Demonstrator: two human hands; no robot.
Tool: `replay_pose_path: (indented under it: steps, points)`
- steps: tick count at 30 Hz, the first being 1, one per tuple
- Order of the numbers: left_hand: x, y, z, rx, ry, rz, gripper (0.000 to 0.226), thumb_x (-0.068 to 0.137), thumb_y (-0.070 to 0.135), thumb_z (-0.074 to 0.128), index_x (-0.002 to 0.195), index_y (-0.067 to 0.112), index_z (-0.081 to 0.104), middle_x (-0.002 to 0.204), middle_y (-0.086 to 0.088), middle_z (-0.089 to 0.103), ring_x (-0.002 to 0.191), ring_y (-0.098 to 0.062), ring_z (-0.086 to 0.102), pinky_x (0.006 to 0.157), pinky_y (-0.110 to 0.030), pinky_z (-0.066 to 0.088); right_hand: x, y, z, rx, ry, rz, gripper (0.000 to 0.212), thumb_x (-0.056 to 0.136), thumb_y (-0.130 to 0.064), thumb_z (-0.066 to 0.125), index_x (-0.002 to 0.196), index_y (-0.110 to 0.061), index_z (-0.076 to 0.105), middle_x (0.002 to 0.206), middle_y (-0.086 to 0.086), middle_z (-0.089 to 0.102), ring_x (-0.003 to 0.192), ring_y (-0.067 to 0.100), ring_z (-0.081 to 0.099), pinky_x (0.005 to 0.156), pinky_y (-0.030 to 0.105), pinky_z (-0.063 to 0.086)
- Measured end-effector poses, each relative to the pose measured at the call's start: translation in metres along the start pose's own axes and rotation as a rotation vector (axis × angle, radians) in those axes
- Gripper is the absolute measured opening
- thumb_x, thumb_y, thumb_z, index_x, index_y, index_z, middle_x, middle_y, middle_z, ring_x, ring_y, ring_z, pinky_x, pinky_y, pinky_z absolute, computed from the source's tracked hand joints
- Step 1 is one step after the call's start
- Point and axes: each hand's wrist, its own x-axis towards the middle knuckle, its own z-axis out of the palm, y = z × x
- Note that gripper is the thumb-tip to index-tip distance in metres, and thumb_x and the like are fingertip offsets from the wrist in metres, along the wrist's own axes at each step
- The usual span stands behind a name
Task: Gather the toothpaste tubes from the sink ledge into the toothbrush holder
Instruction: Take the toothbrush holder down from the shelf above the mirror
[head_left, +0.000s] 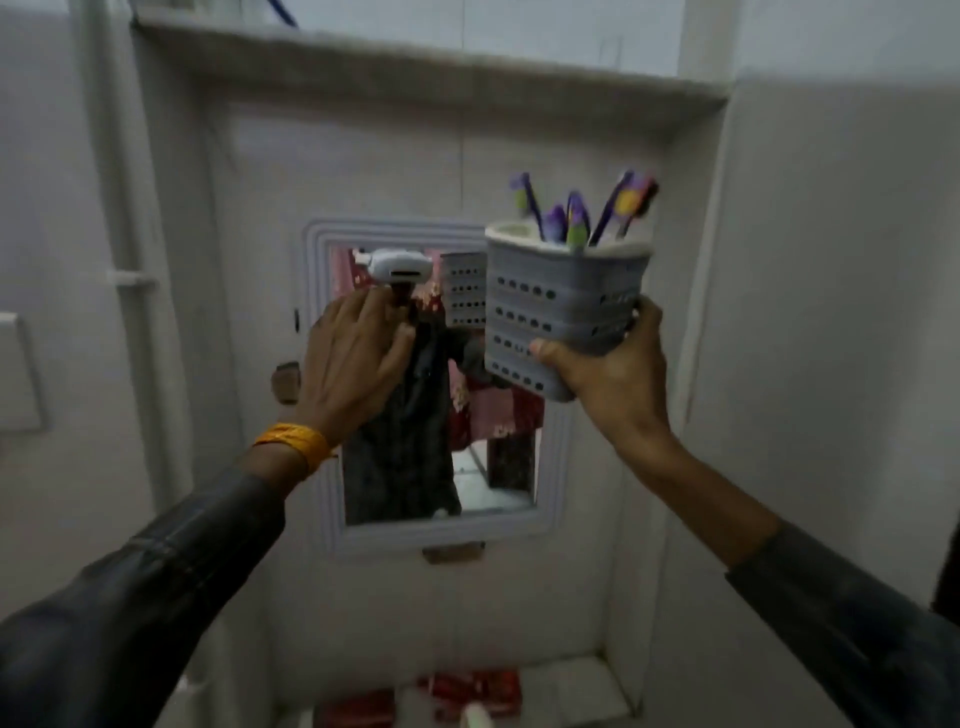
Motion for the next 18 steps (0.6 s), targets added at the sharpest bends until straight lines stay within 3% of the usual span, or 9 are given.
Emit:
replay_pose_path:
  steps: [3, 6, 10, 12, 15, 18]
  points:
    - [-0.060, -0.016, 0.025, 0.025, -0.086, -0.078, 0.042, 0.095, 0.040, 0.047, 0.130, 0.017, 0.048, 0.123, -0.015, 0.058, 0.111, -0.033, 0.054, 0.093, -0.044, 0.044, -0.064, 0.061, 0.009, -0.038, -0.055, 0.112, 0.093, 0.067, -0.017, 0.100, 0.142, -0.018, 0.044, 0.122, -0.017, 0.061, 0.097, -0.015, 0.063, 0.072, -0.001, 0.050]
    - [-0.108, -0.029, 0.051, 0.017, -0.179, -0.136, 0.051, 0.094, 0.044, 0.042, 0.140, 0.023, 0.044, 0.125, -0.010, 0.059, 0.114, -0.030, 0.054, 0.097, -0.043, 0.046, -0.122, 0.116, 0.012, -0.086, -0.088, 0.227, 0.100, 0.062, -0.018, 0.102, 0.145, -0.013, 0.045, 0.131, -0.004, 0.060, 0.116, 0.012, 0.063, 0.079, 0.000, 0.048]
    - [-0.173, -0.029, 0.086, 0.007, -0.283, -0.212, 0.050, 0.092, 0.041, 0.044, 0.134, 0.014, 0.047, 0.118, -0.014, 0.060, 0.107, -0.033, 0.056, 0.093, -0.043, 0.046, -0.194, 0.174, 0.011, -0.152, -0.084, 0.375, 0.104, 0.057, -0.009, 0.103, 0.143, -0.005, 0.044, 0.127, -0.002, 0.059, 0.113, 0.017, 0.062, 0.075, -0.004, 0.043]
    - [-0.207, -0.027, 0.104, 0.012, -0.377, -0.259, 0.054, 0.093, 0.043, 0.043, 0.135, 0.009, 0.047, 0.125, -0.017, 0.059, 0.112, -0.035, 0.056, 0.098, -0.044, 0.045, -0.227, 0.200, 0.006, -0.173, -0.091, 0.452, 0.105, 0.056, -0.006, 0.102, 0.143, -0.002, 0.043, 0.126, -0.001, 0.057, 0.113, 0.017, 0.061, 0.077, -0.003, 0.042]
    - [-0.261, -0.029, 0.129, 0.029, -0.531, -0.330, 0.062, 0.092, 0.047, 0.041, 0.140, 0.007, 0.047, 0.137, -0.019, 0.056, 0.125, -0.036, 0.053, 0.107, -0.046, 0.041, -0.272, 0.231, -0.003, -0.197, -0.125, 0.568, 0.112, 0.049, -0.014, 0.103, 0.142, -0.002, 0.042, 0.127, 0.001, 0.056, 0.117, 0.021, 0.061, 0.081, 0.005, 0.046]
    - [-0.306, -0.030, 0.140, 0.003, -0.673, -0.416, 0.058, 0.096, 0.041, 0.048, 0.144, 0.009, 0.042, 0.145, -0.017, 0.050, 0.131, -0.035, 0.048, 0.108, -0.044, 0.040, -0.303, 0.256, -0.010, -0.170, -0.142, 0.690, 0.120, 0.043, -0.020, 0.105, 0.143, -0.001, 0.042, 0.131, 0.003, 0.057, 0.121, 0.020, 0.060, 0.081, -0.004, 0.045]
